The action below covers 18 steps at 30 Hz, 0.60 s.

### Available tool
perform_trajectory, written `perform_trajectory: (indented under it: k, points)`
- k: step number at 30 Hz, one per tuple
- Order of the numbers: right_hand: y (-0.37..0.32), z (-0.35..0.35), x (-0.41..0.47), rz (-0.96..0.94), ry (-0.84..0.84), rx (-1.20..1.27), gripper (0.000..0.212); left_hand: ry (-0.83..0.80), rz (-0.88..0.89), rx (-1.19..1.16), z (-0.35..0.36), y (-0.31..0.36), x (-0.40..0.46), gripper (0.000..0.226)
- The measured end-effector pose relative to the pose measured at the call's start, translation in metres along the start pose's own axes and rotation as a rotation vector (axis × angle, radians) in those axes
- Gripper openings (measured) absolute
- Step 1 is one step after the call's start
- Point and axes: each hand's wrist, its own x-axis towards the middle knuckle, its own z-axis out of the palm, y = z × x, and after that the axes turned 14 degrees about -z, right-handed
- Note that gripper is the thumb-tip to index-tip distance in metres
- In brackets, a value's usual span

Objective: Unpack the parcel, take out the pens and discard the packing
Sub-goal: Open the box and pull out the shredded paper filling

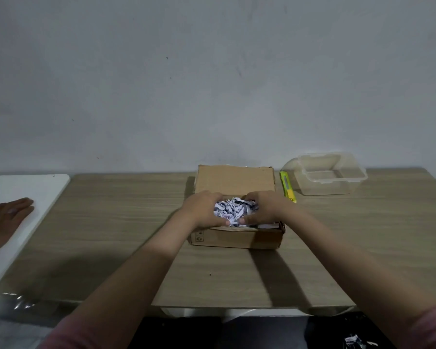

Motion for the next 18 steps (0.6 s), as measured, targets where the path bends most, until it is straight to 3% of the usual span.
perform_trajectory:
  k: [11,18]
  points:
    - [-0.0062,-0.0052,-0.0022,-0.127,0.096,-0.038,0.073,-0.168,-0.005,-0.171,-0.0038,-0.0023,0.0096,0.074]
    - [0.0008,0.0012,0.0030,-0.006,-0.093,0.009,0.078,-0.236,-0.010,-0.229,-0.0044,-0.0044,0.0115,0.068]
